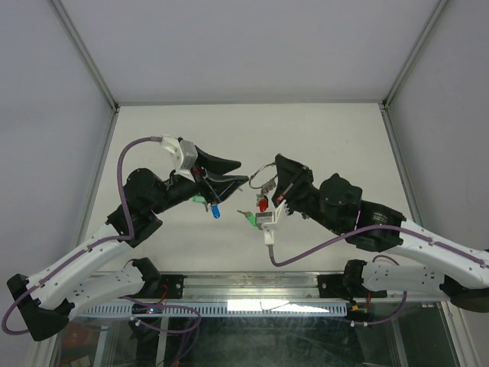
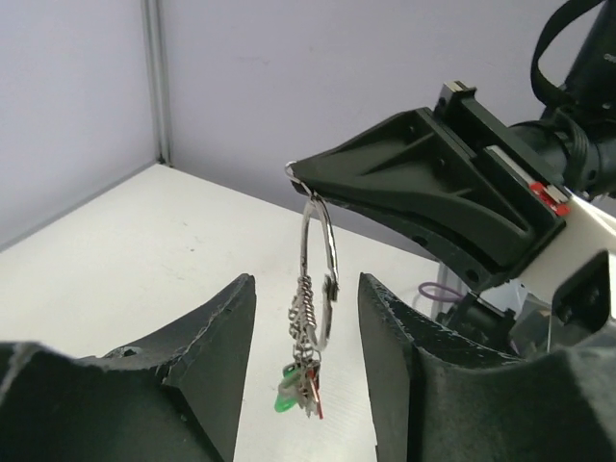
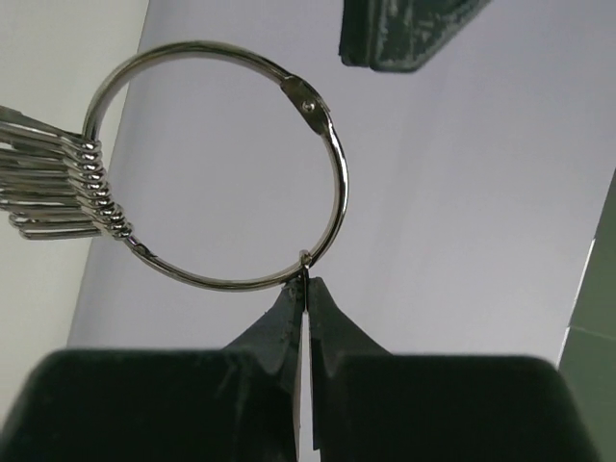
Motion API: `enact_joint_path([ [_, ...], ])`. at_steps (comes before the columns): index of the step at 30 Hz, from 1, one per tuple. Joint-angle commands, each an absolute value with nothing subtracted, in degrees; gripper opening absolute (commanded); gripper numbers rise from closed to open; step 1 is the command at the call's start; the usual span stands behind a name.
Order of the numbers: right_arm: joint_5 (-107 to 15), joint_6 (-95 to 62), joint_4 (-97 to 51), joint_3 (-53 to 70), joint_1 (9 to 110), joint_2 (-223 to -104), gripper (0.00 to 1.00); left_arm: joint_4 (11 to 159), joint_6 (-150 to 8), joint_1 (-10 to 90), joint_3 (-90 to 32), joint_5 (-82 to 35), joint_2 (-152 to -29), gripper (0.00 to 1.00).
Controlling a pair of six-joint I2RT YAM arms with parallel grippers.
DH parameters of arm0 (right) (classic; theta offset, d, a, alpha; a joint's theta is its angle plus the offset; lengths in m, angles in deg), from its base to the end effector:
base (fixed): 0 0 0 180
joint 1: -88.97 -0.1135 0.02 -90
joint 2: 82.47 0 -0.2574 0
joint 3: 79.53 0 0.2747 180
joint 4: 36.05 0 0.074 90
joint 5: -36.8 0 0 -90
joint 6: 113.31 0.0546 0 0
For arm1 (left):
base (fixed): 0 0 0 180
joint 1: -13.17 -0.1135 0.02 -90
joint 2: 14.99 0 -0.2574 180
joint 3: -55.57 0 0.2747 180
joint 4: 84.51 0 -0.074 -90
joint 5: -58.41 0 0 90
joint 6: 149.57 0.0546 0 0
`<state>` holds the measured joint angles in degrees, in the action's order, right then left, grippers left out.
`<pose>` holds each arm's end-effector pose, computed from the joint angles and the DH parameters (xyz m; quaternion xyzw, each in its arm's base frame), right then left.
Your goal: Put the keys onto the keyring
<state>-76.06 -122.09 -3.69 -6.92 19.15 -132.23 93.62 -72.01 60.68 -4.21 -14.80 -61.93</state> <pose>0.0991 0.2081 0.3961 -0.7317 0.2017 -0.3048 0.5753 0.1478 -0.1847 0.3866 0.2970 0.5663 -0.4618 0.6147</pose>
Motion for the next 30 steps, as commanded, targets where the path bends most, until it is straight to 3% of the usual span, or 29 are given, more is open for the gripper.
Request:
enact_joint_path([
  [1, -76.36, -132.11, 3.88, 0.73, 19.27, -133.09, 0.0, 88.57, -63.89, 60.11, -11.83, -17.42, -64.15, 0.47],
  [13, -74.32, -134.22, 8.56, 4.72, 19.36, -133.72, 0.0, 86.73, -63.79, 60.21, -22.01, -8.15, -75.92, 0.57],
  [30, -74.29, -133.48, 9.11, 2.91, 19.31, -133.33, 0.0, 81.65, -65.15, 62.67, -26.23, -5.48, -82.6, 0.57],
])
